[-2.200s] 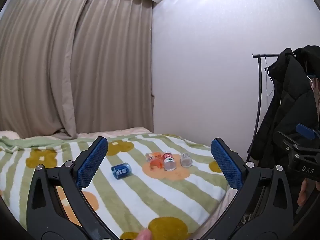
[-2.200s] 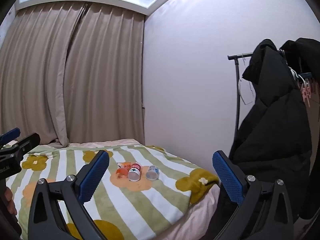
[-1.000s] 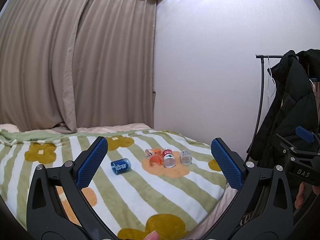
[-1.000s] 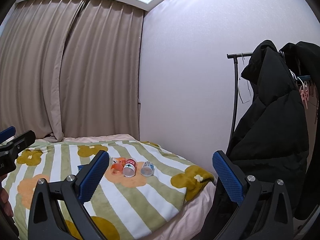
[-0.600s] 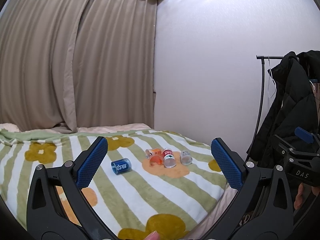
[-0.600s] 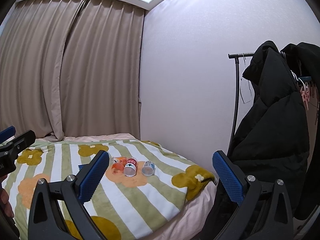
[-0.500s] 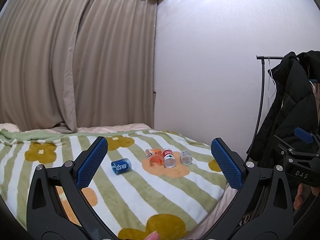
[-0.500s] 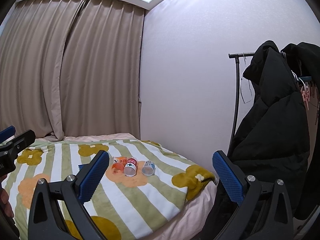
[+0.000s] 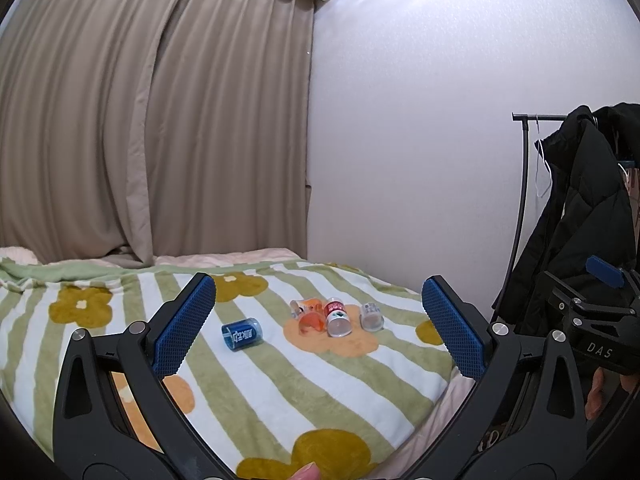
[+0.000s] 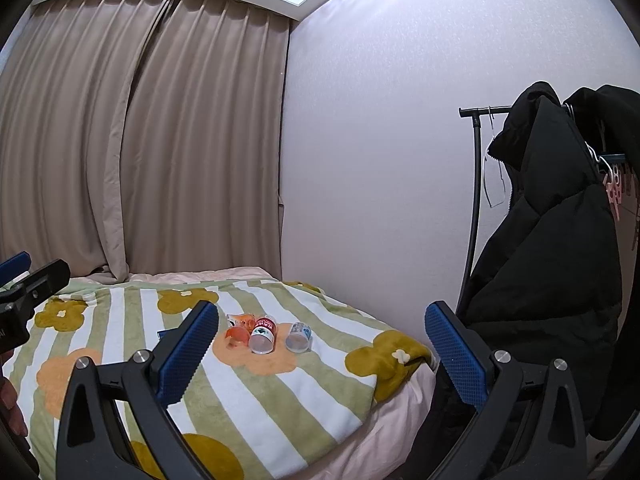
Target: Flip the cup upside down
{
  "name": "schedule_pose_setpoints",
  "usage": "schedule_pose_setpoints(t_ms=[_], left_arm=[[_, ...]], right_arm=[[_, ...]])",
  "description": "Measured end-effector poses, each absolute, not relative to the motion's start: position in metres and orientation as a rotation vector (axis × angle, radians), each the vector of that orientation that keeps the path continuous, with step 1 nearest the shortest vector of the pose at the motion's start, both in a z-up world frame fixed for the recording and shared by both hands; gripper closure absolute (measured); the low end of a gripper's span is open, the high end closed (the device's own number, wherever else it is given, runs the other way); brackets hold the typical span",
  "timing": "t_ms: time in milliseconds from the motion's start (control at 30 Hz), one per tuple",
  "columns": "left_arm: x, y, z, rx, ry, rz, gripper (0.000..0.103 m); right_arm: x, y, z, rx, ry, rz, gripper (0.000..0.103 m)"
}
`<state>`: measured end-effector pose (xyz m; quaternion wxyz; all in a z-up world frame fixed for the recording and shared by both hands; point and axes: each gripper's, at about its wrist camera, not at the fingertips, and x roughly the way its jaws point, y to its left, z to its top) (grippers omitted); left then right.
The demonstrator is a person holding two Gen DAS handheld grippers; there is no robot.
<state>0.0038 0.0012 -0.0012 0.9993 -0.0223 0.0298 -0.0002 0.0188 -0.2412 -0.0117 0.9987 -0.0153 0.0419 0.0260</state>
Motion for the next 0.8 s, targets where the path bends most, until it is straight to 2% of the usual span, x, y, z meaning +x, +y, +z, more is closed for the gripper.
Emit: schedule_pose_setpoints(t_ms=[800], left_arm=[[-0.0005,0.005,0.0057,-0.052,0.045,-0.014,0.0]], right_arm=[[0.0147,-0.2362,-0.007,-0.029,0.087,0.051,0.0]])
